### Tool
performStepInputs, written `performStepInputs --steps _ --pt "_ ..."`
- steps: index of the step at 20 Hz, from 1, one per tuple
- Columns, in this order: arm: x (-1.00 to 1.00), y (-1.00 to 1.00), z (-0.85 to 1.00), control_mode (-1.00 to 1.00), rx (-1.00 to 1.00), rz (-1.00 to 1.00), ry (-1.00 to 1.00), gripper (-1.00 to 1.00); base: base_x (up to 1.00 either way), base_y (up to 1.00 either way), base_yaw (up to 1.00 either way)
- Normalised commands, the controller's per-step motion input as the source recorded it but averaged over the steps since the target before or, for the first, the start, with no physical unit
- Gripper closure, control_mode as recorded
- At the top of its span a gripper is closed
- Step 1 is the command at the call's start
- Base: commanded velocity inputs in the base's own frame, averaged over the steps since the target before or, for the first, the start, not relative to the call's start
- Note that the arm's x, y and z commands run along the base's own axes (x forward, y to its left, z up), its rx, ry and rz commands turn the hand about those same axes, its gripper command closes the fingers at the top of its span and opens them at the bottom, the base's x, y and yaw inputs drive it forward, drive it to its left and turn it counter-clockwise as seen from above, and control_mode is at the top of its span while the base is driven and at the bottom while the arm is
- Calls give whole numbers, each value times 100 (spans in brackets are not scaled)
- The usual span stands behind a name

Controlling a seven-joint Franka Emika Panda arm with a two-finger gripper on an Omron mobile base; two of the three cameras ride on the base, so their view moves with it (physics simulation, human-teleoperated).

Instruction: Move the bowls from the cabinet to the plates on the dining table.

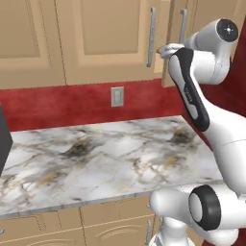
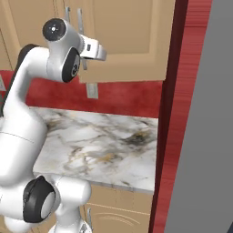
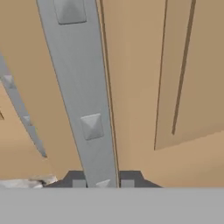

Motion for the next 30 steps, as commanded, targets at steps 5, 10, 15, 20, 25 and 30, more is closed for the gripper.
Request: performStepInputs --steps 5,10,15,20,25,30 --pt "-61 -41 0 -100 6 0 0 100 0 0 0" --pt "-57 -45 0 -100 2 0 0 100 0 0 0" --pt "-60 -40 -4 -100 0 0 0 100 0 0 0" --pt "-62 -33 -4 -100 -4 0 -1 100 0 0 0" --pt "-62 -31 -5 -100 -6 0 -1 100 0 0 0" --pt "-62 -21 -6 -100 -10 0 -2 100 0 0 0"
